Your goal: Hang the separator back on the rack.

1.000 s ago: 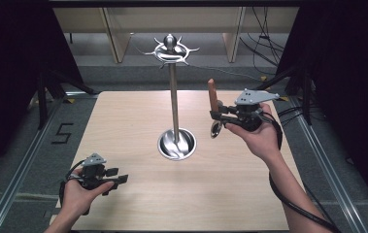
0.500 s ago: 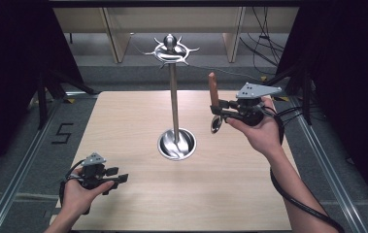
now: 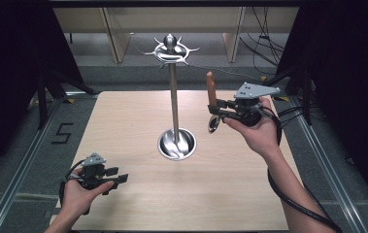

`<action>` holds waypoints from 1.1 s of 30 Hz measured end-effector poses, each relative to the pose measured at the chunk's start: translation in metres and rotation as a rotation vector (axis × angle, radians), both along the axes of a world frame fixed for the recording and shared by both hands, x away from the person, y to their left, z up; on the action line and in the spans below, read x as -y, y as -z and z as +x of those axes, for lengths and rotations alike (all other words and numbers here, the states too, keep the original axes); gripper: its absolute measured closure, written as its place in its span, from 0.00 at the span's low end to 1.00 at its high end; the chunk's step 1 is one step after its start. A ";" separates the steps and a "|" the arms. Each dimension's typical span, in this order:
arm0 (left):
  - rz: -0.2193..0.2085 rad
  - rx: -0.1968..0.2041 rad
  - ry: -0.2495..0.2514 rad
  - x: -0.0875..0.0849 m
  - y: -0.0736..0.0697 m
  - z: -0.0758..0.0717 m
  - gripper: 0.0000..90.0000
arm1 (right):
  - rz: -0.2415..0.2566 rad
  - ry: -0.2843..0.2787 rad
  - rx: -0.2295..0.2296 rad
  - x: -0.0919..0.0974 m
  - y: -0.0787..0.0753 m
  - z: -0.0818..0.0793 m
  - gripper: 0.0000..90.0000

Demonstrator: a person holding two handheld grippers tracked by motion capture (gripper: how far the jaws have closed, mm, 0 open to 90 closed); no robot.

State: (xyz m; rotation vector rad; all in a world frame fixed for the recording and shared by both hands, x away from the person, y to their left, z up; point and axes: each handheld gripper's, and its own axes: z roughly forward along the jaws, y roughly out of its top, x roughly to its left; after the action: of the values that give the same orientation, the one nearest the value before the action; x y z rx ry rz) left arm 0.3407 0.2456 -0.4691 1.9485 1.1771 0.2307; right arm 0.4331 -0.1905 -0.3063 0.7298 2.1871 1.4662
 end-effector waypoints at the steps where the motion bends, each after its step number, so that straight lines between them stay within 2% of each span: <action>1: 0.001 0.000 0.002 0.000 0.000 0.000 0.50 | -0.004 0.005 -0.004 0.000 -0.001 0.000 0.77; 3: 0.016 0.001 0.013 -0.001 0.000 0.000 0.50 | -0.005 0.004 0.002 -0.002 -0.001 -0.001 0.77; 4: 0.014 0.001 0.011 -0.001 0.000 0.000 0.50 | 0.002 0.009 -0.014 -0.004 -0.002 -0.002 0.77; 6: 0.006 0.008 0.002 0.000 -0.001 0.000 0.50 | -0.002 -0.002 0.002 -0.004 -0.002 -0.001 0.77; 8: 0.022 0.004 0.012 -0.002 -0.001 0.000 0.50 | 0.006 0.008 -0.003 -0.006 -0.003 -0.001 0.77; 10: 0.005 0.007 0.001 0.000 0.000 0.000 0.50 | 0.016 0.019 0.013 -0.007 -0.003 -0.001 0.77; 11: 0.007 0.008 0.000 0.000 0.000 0.000 0.50 | 0.002 0.006 0.013 -0.007 -0.004 0.000 0.77; 14: 0.006 0.010 -0.001 0.000 -0.001 0.000 0.50 | 0.012 0.007 0.010 -0.008 -0.005 -0.001 0.77; 16: 0.005 0.008 0.001 0.000 -0.001 0.000 0.50 | 0.018 0.023 -0.010 -0.009 -0.005 -0.003 0.77; 17: 0.007 0.009 0.000 0.000 -0.001 0.000 0.50 | 0.016 0.025 0.001 -0.010 -0.005 -0.002 0.77; 20: 0.022 0.010 0.013 -0.001 -0.001 0.000 0.50 | 0.021 0.029 -0.011 -0.011 -0.005 -0.004 0.77; 25: 0.018 0.009 0.009 -0.001 -0.001 0.000 0.50 | 0.040 0.050 -0.015 -0.012 -0.007 -0.005 0.77; 27: 0.020 0.009 0.008 -0.001 -0.001 0.000 0.50 | 0.044 0.053 -0.002 -0.014 -0.007 -0.005 0.77; 30: 0.019 0.011 0.009 -0.001 -0.001 0.000 0.50 | 0.045 0.060 -0.017 -0.016 -0.007 -0.007 0.77; 33: 0.021 0.012 0.015 -0.002 -0.002 0.000 0.50 | 0.049 0.063 -0.005 -0.017 -0.007 -0.007 0.77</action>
State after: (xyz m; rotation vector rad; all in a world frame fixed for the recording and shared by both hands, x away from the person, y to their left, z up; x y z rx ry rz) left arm 0.3411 0.2471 -0.4674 1.9713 1.1566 0.2474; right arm 0.4266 -0.1734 -0.2993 0.8126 2.1187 1.4929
